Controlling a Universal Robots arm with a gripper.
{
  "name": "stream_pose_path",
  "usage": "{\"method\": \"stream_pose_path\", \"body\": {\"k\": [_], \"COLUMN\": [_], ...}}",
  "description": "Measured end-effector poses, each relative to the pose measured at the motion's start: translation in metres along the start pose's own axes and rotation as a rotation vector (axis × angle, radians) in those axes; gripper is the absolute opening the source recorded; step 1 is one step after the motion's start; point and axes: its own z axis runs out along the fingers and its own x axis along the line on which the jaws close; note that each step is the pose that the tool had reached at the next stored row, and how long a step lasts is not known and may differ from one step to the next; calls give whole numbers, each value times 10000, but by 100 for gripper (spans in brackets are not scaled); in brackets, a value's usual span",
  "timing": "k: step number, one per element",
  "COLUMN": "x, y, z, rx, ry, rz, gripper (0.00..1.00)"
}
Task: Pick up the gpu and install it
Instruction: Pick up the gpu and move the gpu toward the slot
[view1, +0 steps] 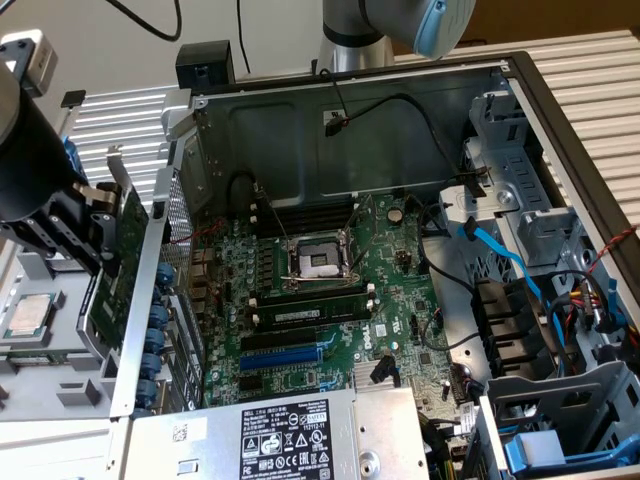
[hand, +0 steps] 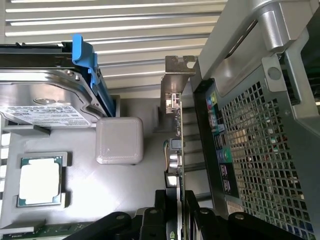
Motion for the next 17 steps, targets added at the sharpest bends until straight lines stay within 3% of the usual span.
{"method": "stream_pose_path", "body": {"k": [7,13,17], "x": [-4,-22,-25], "y": [12,50,64], "z": [-57,-221,-279], "rx": [3,5,31], "ry": [-1,-1,-4], "rz": [1,0,-5], "gripper": [27,27,27]}}
